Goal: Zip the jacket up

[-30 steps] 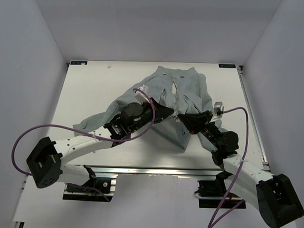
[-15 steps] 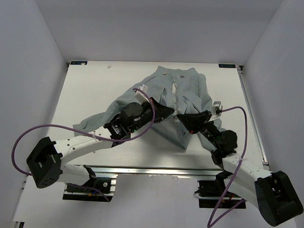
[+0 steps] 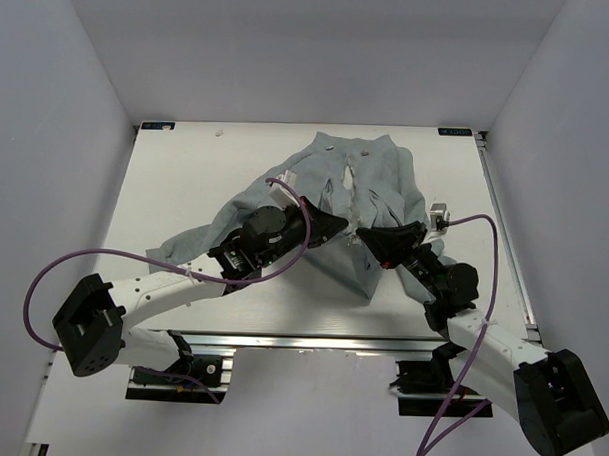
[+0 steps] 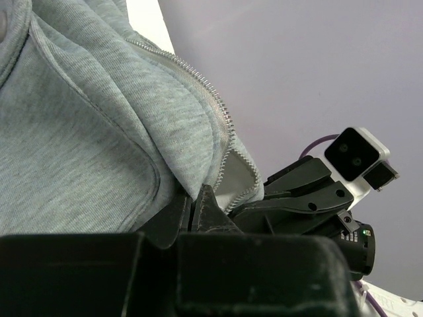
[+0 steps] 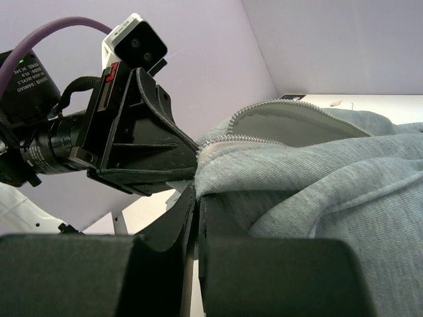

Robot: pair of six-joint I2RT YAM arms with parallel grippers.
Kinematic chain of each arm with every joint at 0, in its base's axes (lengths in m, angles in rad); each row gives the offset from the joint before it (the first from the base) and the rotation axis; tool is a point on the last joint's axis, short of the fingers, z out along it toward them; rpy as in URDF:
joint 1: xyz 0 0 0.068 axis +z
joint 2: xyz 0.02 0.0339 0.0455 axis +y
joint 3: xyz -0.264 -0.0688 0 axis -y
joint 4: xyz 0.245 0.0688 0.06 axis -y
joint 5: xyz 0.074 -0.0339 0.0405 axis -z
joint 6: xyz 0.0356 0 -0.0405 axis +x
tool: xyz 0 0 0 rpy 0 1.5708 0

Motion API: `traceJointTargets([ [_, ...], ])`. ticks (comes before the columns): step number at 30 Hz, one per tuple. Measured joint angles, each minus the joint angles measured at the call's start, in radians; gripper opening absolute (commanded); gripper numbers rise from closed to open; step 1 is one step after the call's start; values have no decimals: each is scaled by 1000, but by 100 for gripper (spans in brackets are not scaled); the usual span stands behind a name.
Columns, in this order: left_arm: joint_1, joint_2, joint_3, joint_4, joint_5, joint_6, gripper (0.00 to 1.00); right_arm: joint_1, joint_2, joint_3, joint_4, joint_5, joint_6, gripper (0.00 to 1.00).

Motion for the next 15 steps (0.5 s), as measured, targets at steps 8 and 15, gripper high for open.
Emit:
traceJointTargets([
  [8,0,0,-1,2,3,-9,0,0,8,0,0,0,0,0],
  [15,0,0,-5,8,5,-17,0,0,31,0,0,5,0,0],
])
